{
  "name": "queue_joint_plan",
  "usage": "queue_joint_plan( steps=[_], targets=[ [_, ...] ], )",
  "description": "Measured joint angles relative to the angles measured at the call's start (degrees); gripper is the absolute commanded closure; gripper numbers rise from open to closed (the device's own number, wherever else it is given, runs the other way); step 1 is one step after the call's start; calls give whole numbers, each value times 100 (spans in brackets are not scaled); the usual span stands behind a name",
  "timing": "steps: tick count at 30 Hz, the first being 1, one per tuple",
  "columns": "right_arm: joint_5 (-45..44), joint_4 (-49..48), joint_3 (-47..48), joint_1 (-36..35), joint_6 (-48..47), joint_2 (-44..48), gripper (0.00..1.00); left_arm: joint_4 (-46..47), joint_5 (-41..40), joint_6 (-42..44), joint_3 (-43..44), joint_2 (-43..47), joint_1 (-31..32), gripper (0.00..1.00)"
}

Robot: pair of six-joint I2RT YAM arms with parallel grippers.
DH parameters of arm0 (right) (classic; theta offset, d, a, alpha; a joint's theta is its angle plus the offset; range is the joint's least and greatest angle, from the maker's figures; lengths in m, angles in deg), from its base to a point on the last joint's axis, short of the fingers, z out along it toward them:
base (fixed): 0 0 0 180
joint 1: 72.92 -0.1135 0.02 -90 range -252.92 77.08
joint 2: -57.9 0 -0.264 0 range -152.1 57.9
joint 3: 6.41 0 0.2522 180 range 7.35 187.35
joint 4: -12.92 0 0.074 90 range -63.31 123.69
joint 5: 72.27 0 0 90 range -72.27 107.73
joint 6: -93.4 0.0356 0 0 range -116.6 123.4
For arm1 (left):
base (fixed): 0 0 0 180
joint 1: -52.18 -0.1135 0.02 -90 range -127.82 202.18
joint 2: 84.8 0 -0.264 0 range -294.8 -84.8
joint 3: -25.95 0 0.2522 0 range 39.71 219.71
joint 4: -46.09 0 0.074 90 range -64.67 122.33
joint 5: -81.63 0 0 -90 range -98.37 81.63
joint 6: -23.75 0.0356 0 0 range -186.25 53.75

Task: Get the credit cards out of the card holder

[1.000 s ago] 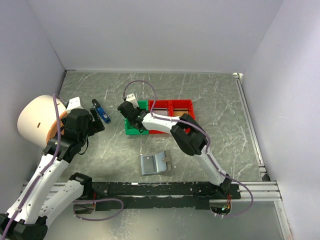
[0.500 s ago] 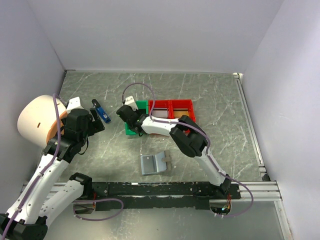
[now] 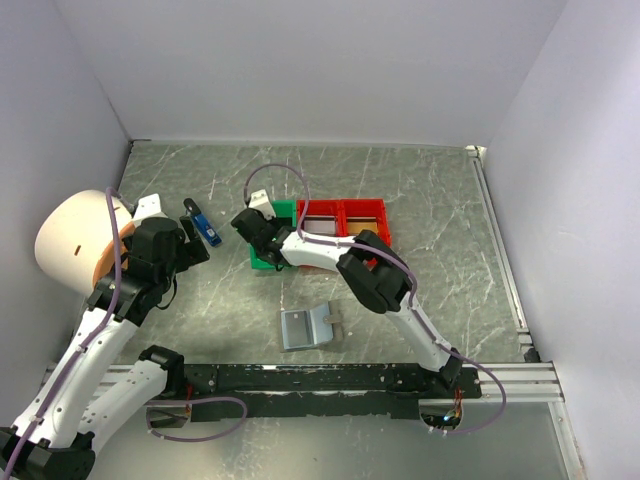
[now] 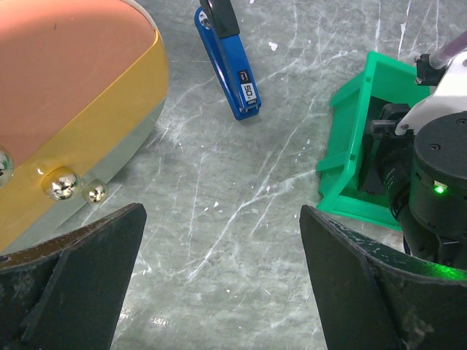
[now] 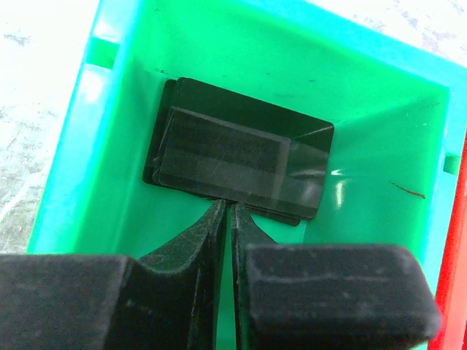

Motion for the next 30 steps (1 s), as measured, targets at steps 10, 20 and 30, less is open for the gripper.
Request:
queue_joint_plan(
  steps=[10,20,30],
  targets=[
    [693,87,-177,101,-39,273,73,0,0,0,0,0,0,1],
    [1379,234,-396,90,-87,1364,61,-2,-2,-2,0,-20,0,1],
    [1462,-540,-2645,35,780,3866,43,-2,0,0,0,-48,0,1]
  ],
)
